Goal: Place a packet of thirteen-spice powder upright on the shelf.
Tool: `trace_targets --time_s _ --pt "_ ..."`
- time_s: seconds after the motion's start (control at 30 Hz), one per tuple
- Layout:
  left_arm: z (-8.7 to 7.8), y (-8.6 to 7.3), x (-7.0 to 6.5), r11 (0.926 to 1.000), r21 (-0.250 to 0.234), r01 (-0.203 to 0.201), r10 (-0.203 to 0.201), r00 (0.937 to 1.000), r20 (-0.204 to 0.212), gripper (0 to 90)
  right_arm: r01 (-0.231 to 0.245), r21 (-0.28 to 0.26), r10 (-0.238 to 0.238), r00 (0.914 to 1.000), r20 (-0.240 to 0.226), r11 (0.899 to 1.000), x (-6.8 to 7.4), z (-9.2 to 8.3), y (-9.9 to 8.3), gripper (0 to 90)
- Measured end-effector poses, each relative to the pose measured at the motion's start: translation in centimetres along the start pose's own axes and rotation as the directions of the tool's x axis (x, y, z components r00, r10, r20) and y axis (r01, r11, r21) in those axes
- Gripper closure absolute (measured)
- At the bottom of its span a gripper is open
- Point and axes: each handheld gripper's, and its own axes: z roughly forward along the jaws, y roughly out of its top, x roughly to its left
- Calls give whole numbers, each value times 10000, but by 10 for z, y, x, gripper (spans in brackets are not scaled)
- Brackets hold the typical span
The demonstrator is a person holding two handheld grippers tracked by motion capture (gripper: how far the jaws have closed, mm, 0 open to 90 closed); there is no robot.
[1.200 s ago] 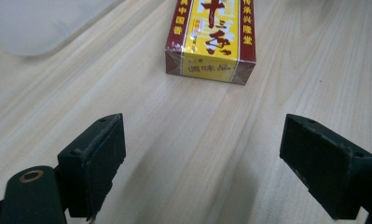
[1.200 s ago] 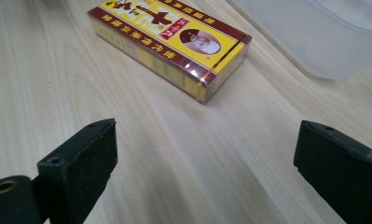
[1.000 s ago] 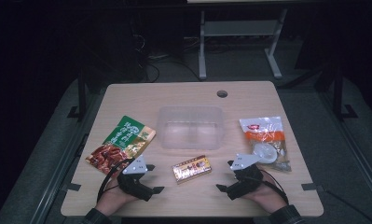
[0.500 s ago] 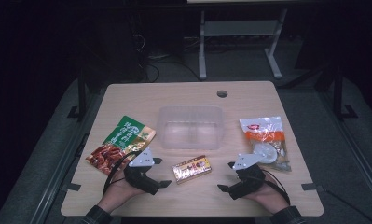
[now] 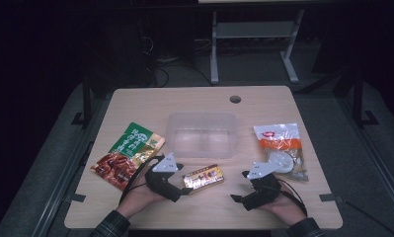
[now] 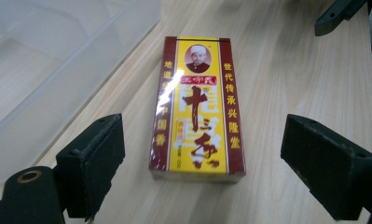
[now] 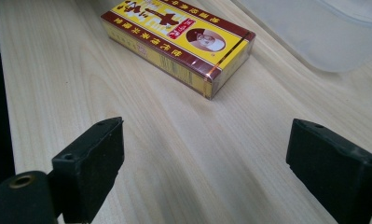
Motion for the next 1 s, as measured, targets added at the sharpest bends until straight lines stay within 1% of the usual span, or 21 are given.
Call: trace_targets --time_s 0.03,0.07,0.13,0.17,0.2,0.23,0.27,0.33,0.4,0.47,0.5,0.53,0.57,0.6,0.67,0.7,0.73,0.77,0.8,0.93,1.0 --pt "0 0 0 10000 0 0 0 10000 0 129 -15 7 15 10000 18 10000 0 0 0 108" --pt "5 2 -1 10000 56 -73 73 10000 15 130 -8 11 8 10000 19 10000 -1 0 0 109" --pt "11 5 -1 9999 105 -92 92 9999 40 129 -15 20 14 10000 42 10000 -1 1 0 110" --pt "11 5 -1 9999 105 -92 92 9999 40 129 -22 30 22 10000 50 10000 -1 1 0 111" --pt "17 7 -1 9998 177 -122 121 9999 82 129 -30 37 30 10000 64 10000 -1 1 0 111" --pt "17 7 -1 9998 177 -122 121 9999 82 129 -30 37 30 10000 64 10000 -1 1 0 111" --pt "20 7 -1 9998 214 -63 60 9999 135 129 -43 35 42 10000 70 10000 -1 1 0 111" --pt "24 8 -1 9996 264 -107 103 9998 157 129 -21 33 21 10000 80 10000 -1 1 0 114" --pt "30 8 0 9991 410 -118 109 9997 207 129 -22 25 22 10000 57 10000 -1 1 0 114" --pt "35 8 1 9994 353 -63 55 9998 209 129 -24 8 24 10000 29 10000 -1 1 0 115" --pt "36 8 2 9990 406 -164 155 9996 218 129 7 -4 -7 10000 36 10000 -1 1 0 115" --pt "38 8 2 9992 396 -92 85 9998 184 129 7 3 -7 10000 44 10000 -1 1 0 115" --pt "39 8 3 9987 475 -189 181 9997 188 129 8 2 -8 10000 33 10000 -1 1 0 115" --pt "41 7 2 9989 470 -14 8 9999 137 129 10 4 -10 10000 25 10000 -1 1 0 115" --pt "43 7 3 9979 617 -208 199 9997 156 130 2 5 -2 10000 36 10000 -1 1 0 115" --pt "44 6 3 9962 805 -346 328 9992 230 134 5 -2 -5 10000 39 10000 -1 1 0 116" --pt "45 6 3 9956 865 -369 351 9991 225 135 -11 6 11 10000 38 10000 -1 0 0 116" --pt "46 5 1 9956 904 -227 213 9996 162 135 -3 8 3 10000 37 10000 -1 0 0 115" --pt "47 5 1 9942 1026 -332 316 9994 165 135 -4 6 4 10000 42 10000 -1 0 0 115" --pt "49 3 1 9936 1098 -251 233 9996 183 141 16 -4 -16 10000 46 10000 -1 0 0 116" --pt "49 3 2 9916 1242 -370 349 9992 188 149 18 -14 -18 10000 46 10000 -1 0 0 116"
